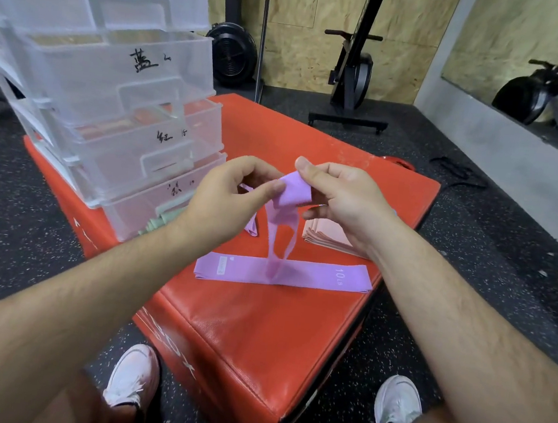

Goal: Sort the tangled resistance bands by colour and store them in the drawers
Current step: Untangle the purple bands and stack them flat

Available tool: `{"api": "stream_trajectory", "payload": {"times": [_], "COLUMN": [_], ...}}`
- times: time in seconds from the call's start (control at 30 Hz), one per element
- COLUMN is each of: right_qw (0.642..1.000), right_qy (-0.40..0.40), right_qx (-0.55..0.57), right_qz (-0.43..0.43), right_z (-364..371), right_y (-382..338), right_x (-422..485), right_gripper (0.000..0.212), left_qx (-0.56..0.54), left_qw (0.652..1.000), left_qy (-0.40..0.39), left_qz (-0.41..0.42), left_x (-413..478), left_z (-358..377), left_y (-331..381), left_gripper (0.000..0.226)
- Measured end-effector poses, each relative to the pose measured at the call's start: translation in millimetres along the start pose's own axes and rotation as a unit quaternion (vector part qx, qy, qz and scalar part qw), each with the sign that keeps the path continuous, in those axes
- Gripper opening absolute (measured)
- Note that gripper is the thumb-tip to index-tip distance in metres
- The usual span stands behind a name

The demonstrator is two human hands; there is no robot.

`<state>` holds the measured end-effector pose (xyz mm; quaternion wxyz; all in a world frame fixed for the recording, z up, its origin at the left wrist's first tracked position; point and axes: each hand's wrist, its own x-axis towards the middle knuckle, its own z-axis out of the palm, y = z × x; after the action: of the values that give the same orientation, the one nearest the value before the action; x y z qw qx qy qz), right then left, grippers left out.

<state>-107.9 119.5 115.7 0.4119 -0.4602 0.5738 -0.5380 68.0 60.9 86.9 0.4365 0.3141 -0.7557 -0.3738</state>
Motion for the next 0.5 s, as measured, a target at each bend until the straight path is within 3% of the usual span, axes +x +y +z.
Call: {"api": "stream_trajectory", "payload": {"times": [0.27, 0.5], "right_qw": [1.0, 0.996], "right_qy": [0.008, -0.022], "right_qx": [-0.011, -0.012], "right_qz": [-0.023, -0.087], "right_z": [-5, -5], "right_y": [-7, -5], "right_x": [-4, -5], "right_gripper": [0.027, 0.023], "left_qx": [-0.07, -0.239], "left_qw": [0.996, 0.964], "left_qy": [0.016, -0.013], "left_qz": [-0.053, -0.119], "left_x": [2, 6], "left_z": [-7, -7], "left_y": [9, 14], "left_gripper": [0.017, 0.024]}}
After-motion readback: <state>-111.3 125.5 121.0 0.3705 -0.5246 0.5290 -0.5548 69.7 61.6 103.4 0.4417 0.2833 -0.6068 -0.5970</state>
